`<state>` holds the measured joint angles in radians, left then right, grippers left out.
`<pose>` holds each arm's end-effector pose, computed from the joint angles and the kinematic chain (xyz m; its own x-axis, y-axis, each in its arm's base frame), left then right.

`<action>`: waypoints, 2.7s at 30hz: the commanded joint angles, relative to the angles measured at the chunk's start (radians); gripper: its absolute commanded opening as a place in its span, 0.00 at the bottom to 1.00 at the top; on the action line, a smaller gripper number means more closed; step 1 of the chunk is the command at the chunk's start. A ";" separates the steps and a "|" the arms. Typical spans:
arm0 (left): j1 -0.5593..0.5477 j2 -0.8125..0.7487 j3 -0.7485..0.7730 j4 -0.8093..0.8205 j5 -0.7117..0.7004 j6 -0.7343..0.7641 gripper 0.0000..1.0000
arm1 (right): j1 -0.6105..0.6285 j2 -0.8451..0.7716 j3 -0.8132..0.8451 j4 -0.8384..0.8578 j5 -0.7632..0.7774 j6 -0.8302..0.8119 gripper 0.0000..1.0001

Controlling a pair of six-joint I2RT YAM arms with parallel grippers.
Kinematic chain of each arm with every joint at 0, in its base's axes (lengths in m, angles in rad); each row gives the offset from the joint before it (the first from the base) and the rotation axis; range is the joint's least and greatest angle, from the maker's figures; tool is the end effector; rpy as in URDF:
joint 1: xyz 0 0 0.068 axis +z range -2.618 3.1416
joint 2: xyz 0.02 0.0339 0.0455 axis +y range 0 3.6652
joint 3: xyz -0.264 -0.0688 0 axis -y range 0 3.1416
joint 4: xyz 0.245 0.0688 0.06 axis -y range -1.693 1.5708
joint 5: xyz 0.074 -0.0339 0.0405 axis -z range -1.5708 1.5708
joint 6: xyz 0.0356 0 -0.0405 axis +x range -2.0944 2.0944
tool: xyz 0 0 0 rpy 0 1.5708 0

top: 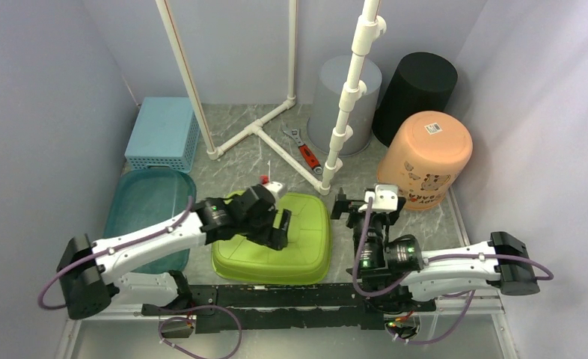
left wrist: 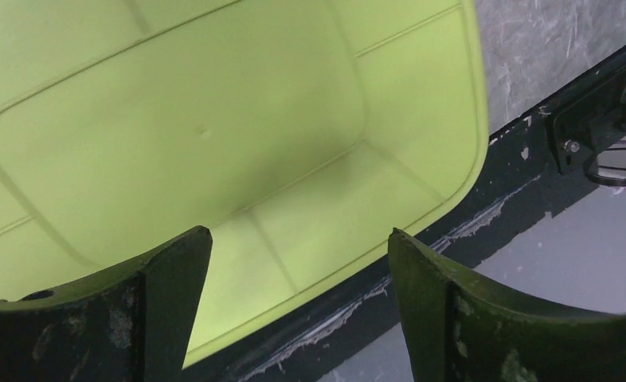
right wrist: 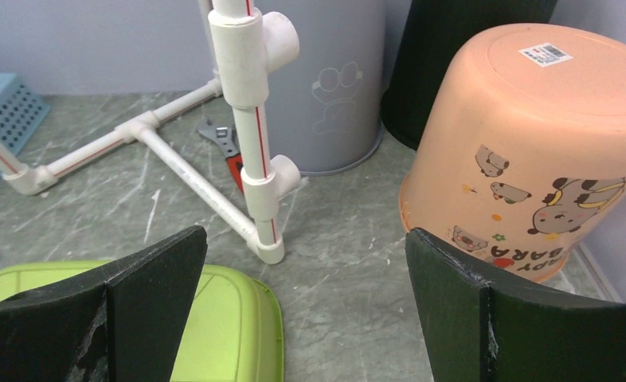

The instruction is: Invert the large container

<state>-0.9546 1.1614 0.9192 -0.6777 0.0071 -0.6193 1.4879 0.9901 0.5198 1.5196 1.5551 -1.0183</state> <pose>0.1348 -0.1907 0.2680 -0.8495 0.1952 -0.4901 0.3997 0.8446 -0.3563 0.0485 0.1544 0.3413 0.0159 0.0298 -0.9994 0.0745 0.9967 0.0309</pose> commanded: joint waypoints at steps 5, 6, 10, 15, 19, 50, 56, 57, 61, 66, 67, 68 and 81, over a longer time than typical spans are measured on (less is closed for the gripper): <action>-0.194 0.162 0.100 0.154 -0.249 -0.030 0.87 | 0.033 -0.119 -0.007 0.180 0.177 -0.052 1.00; -0.212 0.177 0.103 0.163 -0.271 -0.033 0.87 | 0.033 -0.133 -0.009 0.180 0.177 -0.050 1.00; -0.279 0.232 0.118 0.219 -0.298 -0.021 0.88 | 0.020 -0.198 -0.036 0.172 0.177 -0.017 1.00; -0.389 0.320 0.179 0.227 -0.362 0.062 0.89 | 0.018 -0.264 -0.040 0.072 0.177 0.056 1.00; -0.416 0.419 0.214 0.196 -0.419 0.065 0.90 | 0.018 -0.297 -0.043 -0.059 0.177 0.159 1.00; -0.314 0.436 0.213 0.151 -0.502 0.117 0.91 | 0.016 -0.107 0.039 0.117 0.177 -0.110 1.00; -0.311 0.275 0.193 0.188 -0.461 0.109 0.92 | 0.029 0.019 0.168 0.025 0.177 -0.176 1.00; -0.305 0.245 0.191 0.182 -0.464 0.104 0.93 | 0.045 0.039 0.175 0.103 0.175 -0.223 1.00; -0.278 0.163 0.184 0.120 -0.476 0.068 0.93 | 0.074 0.065 0.203 0.192 0.170 -0.248 1.00; -0.261 0.061 0.141 0.071 -0.513 0.011 0.93 | 0.255 -0.048 0.234 0.184 0.175 -0.234 1.00; -0.255 0.045 0.130 0.071 -0.514 0.003 0.93 | 0.294 -0.054 0.235 0.182 0.175 -0.220 1.00; -0.245 0.031 0.123 0.068 -0.519 -0.006 0.93 | 0.327 -0.054 0.240 0.182 0.176 -0.203 1.00; -0.206 -0.035 0.148 -0.025 -0.575 -0.045 0.94 | 0.501 0.190 0.496 0.191 0.173 -0.375 1.00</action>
<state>-1.1744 1.1698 1.0412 -0.6609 -0.5156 -0.6228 1.9469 1.1202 0.9134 1.5200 1.5551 -1.3006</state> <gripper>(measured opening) 0.935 0.994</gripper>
